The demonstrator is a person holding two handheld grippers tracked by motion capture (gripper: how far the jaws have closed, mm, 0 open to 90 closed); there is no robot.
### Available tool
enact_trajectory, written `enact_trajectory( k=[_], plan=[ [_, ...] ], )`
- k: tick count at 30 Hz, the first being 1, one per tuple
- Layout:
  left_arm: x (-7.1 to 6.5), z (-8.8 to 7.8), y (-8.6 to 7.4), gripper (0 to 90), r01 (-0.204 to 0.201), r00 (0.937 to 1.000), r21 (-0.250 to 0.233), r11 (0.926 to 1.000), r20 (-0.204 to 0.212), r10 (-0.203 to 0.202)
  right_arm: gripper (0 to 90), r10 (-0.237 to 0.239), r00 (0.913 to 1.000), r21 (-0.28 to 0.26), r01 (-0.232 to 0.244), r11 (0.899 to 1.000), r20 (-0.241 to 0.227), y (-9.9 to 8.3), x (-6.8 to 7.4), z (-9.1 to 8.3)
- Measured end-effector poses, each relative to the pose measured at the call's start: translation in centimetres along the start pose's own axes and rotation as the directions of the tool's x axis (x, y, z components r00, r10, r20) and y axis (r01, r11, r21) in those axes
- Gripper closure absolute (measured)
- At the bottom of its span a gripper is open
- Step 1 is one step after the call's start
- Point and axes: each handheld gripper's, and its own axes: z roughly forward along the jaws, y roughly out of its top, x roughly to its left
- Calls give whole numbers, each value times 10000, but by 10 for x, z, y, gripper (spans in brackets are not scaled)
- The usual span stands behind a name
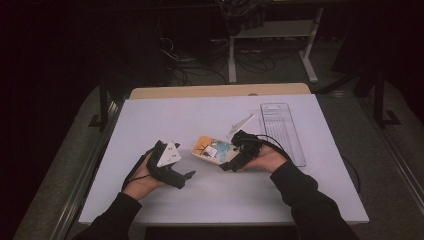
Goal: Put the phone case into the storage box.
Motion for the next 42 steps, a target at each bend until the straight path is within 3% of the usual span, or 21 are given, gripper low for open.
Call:
enact_trajectory(
  k=[15, 19, 28, 31, 37, 42],
  plan=[
    [-4, 1, 2, 2, -543, 9978, -122, 9985, -381, 538, 91, -89, 10000, -6, 89, 10000, 5, 0, -1, 1],
    [-7, 0, 3, 2, -1022, 9928, 39, 9948, -631, 1023, 91, -151, 9999, -28, 151, 9999, 9, 0, -1, 1],
    [-10, 1, 4, 3, -1499, 9851, 132, 9886, -830, 1505, 91, -67, 10000, 39, 67, 10000, -15, 1, 0, 1],
    [-11, 1, 5, 2, -1678, 9811, 187, 9856, -946, 1689, 91, -144, 9999, -29, 144, 9999, 24, 1, -1, 2],
    [-16, 1, 7, 2, -2322, 9638, 273, 9723, -1285, 2338, 91, -85, 9999, 9, 85, 10000, -59, 1, 0, 2],
    [-17, 2, 7, 2, -2594, 9551, 418, 9649, -1369, 2627, 91, -184, 9998, -29, 184, 9998, -58, 1, 1, 3]
  ],
)
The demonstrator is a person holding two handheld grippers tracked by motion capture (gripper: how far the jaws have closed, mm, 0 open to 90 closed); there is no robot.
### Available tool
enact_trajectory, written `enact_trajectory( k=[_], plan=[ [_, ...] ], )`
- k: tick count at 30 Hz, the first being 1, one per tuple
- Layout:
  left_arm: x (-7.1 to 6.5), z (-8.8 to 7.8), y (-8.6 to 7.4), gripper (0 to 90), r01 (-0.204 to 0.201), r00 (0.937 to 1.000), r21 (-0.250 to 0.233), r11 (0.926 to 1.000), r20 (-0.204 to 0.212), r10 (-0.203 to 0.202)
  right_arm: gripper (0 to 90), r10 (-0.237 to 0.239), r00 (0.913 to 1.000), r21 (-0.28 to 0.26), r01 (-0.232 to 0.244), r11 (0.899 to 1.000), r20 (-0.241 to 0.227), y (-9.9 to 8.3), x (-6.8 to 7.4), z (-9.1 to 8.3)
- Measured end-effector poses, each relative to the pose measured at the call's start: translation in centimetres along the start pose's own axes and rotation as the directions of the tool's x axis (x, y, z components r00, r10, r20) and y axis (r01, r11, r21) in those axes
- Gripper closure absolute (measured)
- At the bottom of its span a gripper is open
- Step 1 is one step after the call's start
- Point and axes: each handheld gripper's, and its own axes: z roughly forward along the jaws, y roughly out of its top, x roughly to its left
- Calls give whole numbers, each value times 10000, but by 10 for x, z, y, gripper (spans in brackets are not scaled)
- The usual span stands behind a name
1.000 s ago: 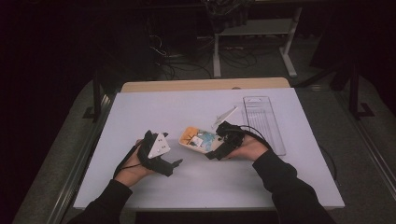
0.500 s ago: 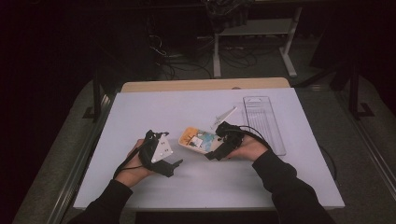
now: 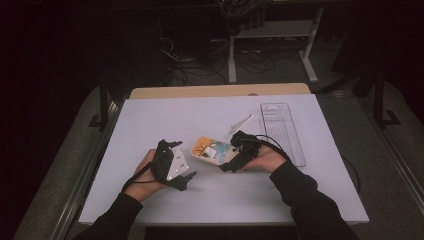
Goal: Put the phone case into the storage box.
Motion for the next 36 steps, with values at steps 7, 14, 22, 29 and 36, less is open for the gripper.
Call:
enact_trajectory(
  k=[7, 14, 22, 29, 36],
  plan=[
    [-4, 0, 2, 2, -722, 9960, -23, 9974, -519, 720, 91, -12, 10000, 56, 13, 10000, -27, 1, 0, 0],
    [-12, 1, 5, 2, -1491, 9832, -82, 9888, -1076, 1474, 91, 29, 9999, 15, -28, 10000, -167, 1, 1, 2],
    [-15, 1, 7, 2, -2200, 9635, 12, 9755, -1560, 2175, 91, 114, 9999, 58, -113, 9999, -100, 2, 2, 1],
    [-20, 4, 7, 2, -2675, 9444, 231, 9633, -1919, 2669, 92, 64, 9999, 5, -63, 10000, -78, 2, 1, 2],
    [-24, 8, 8, 3, -3246, 9175, 509, 9445, -2258, 3275, 92, 59, 9999, -31, -59, 10000, -110, 2, 1, 3]
  ],
)
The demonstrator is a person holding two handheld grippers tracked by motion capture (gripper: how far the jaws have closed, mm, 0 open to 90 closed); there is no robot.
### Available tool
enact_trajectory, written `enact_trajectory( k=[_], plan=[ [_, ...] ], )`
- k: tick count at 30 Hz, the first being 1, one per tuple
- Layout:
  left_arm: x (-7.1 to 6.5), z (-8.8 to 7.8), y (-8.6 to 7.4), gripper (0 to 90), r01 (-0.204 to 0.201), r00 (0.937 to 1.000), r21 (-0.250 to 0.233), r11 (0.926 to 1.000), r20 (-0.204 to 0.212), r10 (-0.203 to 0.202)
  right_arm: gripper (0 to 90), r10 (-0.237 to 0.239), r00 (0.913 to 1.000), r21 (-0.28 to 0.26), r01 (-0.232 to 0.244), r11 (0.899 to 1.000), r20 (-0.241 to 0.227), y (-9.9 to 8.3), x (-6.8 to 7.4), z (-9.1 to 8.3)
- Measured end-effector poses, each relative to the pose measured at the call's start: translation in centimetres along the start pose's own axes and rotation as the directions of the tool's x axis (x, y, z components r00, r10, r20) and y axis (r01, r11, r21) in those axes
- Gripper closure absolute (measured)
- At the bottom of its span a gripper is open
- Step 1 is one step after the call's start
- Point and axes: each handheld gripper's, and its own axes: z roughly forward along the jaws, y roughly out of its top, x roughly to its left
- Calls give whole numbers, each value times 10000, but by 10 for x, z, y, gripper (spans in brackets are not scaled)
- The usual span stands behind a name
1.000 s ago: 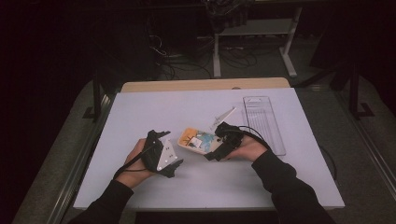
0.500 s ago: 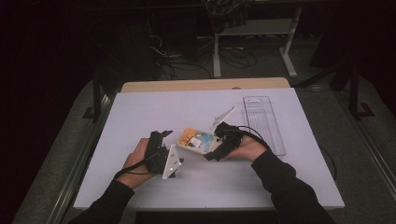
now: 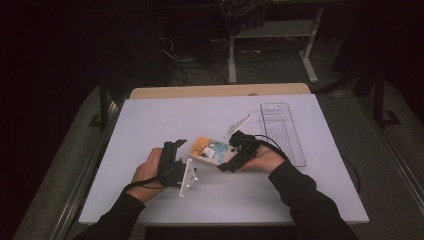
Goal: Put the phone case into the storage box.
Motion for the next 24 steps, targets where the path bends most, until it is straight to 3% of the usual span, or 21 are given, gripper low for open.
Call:
enact_trajectory(
  k=[17, 24],
  plan=[
    [-7, 7, 5, 3, -575, 9976, 169, 9982, -380, 581, 91, -225, 9997, -102, 224, 9997, -92, 13, 4, 6],
    [-9, 7, 4, 77, -752, 9956, 191, 9970, -547, 761, 92, -225, 9996, -109, 223, 9997, -161, 18, 8, 9]
  ],
)
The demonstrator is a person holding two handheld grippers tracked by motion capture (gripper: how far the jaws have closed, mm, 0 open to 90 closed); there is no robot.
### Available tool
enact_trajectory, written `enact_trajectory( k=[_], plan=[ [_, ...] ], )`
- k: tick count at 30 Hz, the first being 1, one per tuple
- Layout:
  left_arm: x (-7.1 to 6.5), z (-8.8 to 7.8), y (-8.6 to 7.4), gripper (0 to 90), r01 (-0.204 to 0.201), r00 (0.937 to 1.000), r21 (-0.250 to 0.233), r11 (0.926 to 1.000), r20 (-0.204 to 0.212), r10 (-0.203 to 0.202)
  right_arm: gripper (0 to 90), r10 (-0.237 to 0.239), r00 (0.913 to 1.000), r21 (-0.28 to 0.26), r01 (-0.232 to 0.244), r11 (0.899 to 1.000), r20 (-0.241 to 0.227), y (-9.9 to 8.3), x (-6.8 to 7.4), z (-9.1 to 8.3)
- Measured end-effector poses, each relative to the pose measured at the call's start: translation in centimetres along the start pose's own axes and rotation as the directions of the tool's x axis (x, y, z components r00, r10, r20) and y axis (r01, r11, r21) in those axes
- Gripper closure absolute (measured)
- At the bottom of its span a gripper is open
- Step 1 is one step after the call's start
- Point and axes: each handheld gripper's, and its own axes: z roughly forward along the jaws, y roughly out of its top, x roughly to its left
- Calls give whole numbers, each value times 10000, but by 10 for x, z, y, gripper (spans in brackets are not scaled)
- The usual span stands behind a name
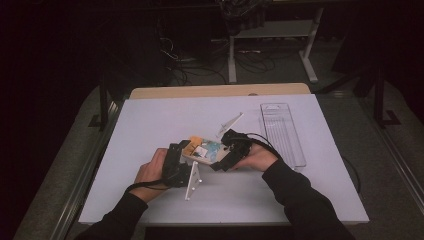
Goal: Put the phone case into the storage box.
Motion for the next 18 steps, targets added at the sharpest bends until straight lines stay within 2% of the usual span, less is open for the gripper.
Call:
enact_trajectory(
  k=[3, 12, 18],
  plan=[
    [-1, -1, 0, 139, -124, 9999, -81, 9999, -67, 124, 92, -8, 10000, 16, 8, 10000, -4, 1, 1, 1],
    [-5, 0, 0, 241, -632, 9977, -113, 9979, -268, 629, 92, -57, 10000, -15, 57, 10000, 7, 2, 1, 2],
    [-6, 0, 0, 291, -768, 9965, -247, 9967, -347, 759, 92, -37, 10000, -30, 37, 10000, 13, 3, 1, 2]
  ],
)
